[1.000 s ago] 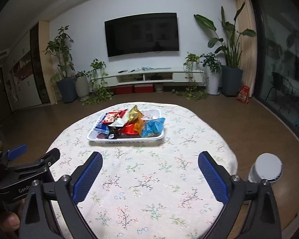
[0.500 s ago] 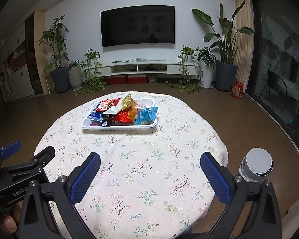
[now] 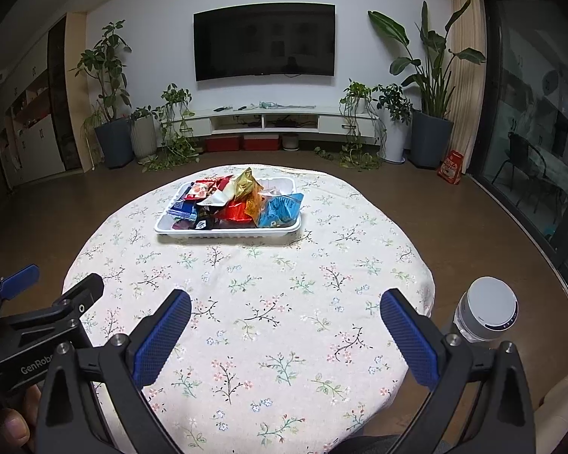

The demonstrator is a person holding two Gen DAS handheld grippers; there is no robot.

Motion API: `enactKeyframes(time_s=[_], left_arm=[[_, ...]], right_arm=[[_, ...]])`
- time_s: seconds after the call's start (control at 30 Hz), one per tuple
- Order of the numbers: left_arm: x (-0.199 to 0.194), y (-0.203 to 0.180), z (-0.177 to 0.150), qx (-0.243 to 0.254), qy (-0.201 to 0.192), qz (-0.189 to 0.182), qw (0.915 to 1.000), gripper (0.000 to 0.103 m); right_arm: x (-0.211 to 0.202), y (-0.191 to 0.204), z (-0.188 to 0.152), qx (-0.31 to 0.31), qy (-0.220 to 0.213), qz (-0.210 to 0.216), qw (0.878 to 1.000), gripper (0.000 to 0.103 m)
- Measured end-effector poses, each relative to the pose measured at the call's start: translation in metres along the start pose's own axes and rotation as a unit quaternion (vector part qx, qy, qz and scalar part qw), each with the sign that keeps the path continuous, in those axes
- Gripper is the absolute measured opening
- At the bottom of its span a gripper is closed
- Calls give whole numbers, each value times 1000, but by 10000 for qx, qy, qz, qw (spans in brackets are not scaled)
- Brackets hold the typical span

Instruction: Organize snacks

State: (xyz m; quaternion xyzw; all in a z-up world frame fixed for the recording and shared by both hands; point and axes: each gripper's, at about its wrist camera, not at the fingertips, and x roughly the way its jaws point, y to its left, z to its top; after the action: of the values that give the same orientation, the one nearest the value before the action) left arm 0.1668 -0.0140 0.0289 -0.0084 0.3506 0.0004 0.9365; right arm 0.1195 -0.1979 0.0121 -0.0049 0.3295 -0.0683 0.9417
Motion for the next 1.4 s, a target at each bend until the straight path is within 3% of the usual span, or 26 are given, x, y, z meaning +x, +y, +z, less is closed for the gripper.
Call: enactKeyframes(time_s=[1.4], left_arm=[[6,-4,-1,27,122,-72,9999,102]], right_arm=[[1,2,1,-13,45,-1,10000,102]])
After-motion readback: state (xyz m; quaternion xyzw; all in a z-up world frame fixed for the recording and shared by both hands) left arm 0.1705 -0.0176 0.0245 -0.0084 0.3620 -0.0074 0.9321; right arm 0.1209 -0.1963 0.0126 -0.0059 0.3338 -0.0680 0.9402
